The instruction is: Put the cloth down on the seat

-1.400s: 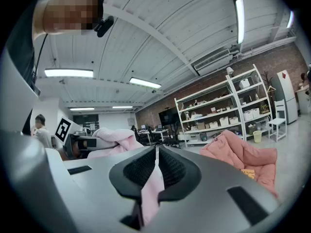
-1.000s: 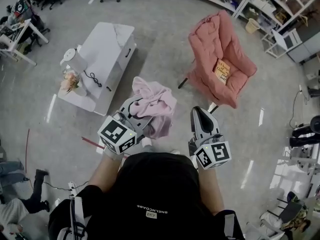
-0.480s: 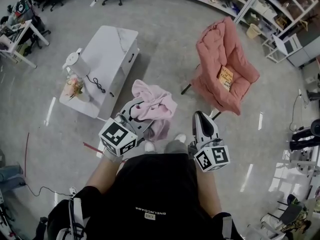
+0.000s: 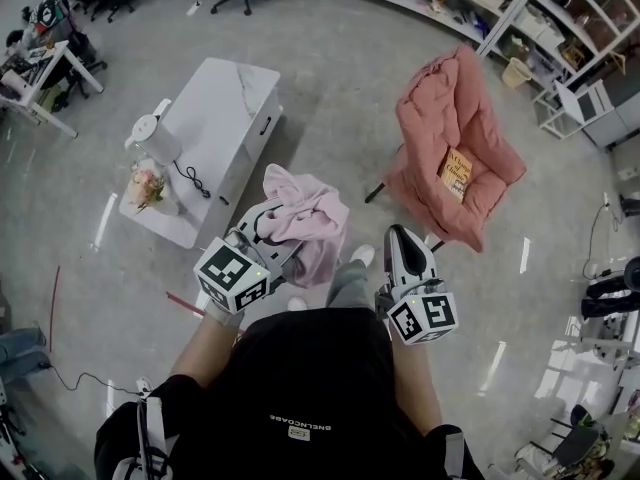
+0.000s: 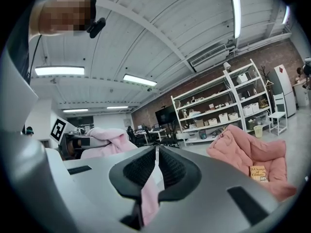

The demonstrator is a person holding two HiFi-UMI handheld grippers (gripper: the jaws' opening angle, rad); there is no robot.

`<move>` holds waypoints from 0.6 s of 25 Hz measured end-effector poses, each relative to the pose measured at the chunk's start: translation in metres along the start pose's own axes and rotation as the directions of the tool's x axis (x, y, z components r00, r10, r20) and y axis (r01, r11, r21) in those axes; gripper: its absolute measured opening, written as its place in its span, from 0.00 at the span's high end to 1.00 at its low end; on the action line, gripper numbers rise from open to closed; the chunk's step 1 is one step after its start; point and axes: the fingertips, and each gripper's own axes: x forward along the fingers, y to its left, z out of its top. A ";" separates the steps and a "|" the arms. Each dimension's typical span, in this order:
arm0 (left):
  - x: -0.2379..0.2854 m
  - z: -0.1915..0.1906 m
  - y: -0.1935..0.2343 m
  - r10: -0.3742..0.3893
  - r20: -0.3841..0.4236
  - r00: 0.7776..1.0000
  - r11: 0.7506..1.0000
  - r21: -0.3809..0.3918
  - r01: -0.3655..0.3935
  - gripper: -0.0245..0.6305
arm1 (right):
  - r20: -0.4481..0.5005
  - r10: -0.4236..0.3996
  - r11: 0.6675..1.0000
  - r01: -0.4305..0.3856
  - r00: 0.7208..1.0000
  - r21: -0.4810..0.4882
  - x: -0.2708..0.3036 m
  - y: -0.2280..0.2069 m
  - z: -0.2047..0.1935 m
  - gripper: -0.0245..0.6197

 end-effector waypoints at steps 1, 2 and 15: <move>-0.002 0.000 0.002 0.008 0.003 1.000 1.000 -0.001 -0.008 0.74 | -0.003 0.005 1.000 -0.005 1.000 0.000 0.001 0.000 -0.001 0.90; -0.003 0.001 0.003 0.016 0.005 1.000 1.000 -0.001 -0.016 0.74 | -0.007 0.010 1.000 -0.010 1.000 0.001 0.002 0.000 -0.002 0.90; -0.020 -0.004 0.012 0.061 -0.023 0.998 0.998 0.000 -0.061 0.74 | -0.043 0.007 1.000 -0.006 0.999 0.030 -0.007 0.006 -0.014 0.90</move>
